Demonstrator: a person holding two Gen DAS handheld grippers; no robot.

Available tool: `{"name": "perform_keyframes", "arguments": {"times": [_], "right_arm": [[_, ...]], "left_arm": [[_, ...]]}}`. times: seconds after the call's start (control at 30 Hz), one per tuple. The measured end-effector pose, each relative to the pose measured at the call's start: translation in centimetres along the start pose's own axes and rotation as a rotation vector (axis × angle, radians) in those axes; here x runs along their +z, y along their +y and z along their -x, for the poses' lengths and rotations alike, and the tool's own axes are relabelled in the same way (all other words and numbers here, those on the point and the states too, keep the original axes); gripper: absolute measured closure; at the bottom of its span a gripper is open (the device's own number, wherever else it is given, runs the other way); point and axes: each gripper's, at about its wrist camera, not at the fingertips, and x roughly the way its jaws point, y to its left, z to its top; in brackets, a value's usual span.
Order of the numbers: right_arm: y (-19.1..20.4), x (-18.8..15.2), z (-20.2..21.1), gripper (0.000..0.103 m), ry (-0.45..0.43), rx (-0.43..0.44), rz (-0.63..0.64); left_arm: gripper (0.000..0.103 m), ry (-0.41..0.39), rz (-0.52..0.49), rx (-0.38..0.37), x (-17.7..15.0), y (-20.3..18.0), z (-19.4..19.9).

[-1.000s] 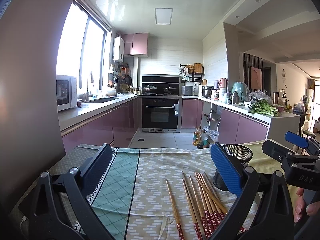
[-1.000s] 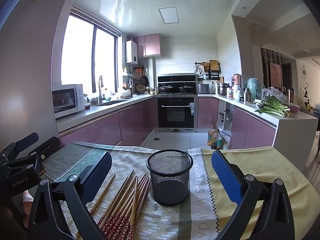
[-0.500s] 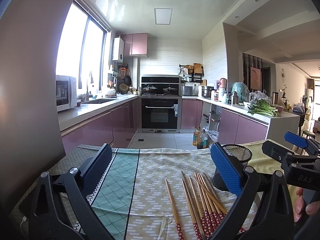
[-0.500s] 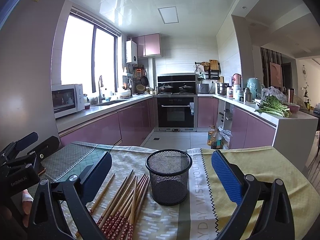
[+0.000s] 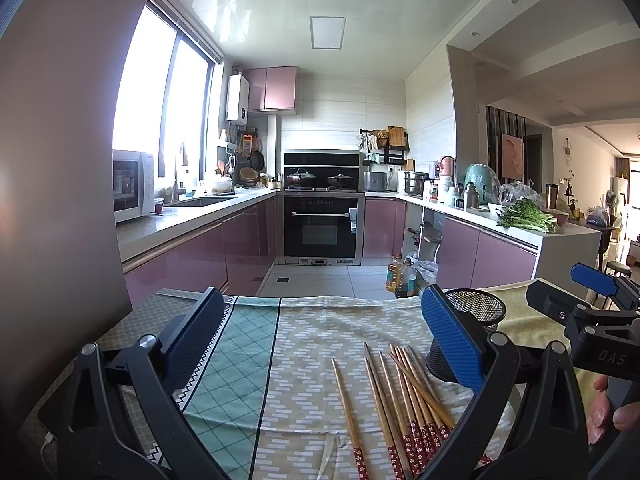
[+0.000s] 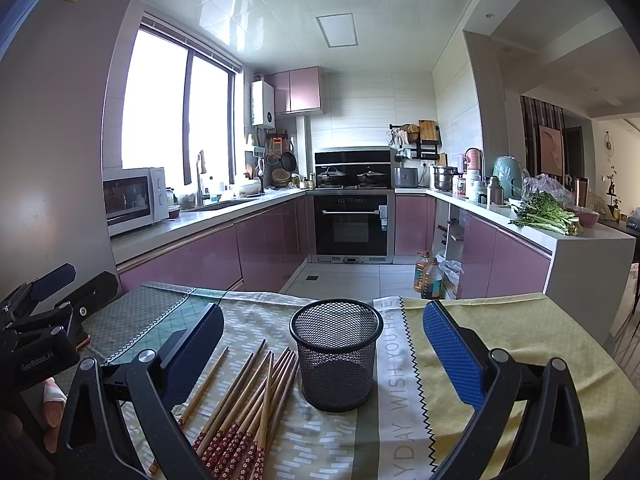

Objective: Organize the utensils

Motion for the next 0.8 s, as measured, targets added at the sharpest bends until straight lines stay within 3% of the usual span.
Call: {"name": "perform_keyframes", "arguments": {"times": [0.8], "right_arm": [[0.07, -0.25, -0.08, 0.006, 0.001, -0.003, 0.002]], "left_arm": [[0.006, 0.001, 0.0, -0.001, -0.13, -0.1, 0.0]]}}
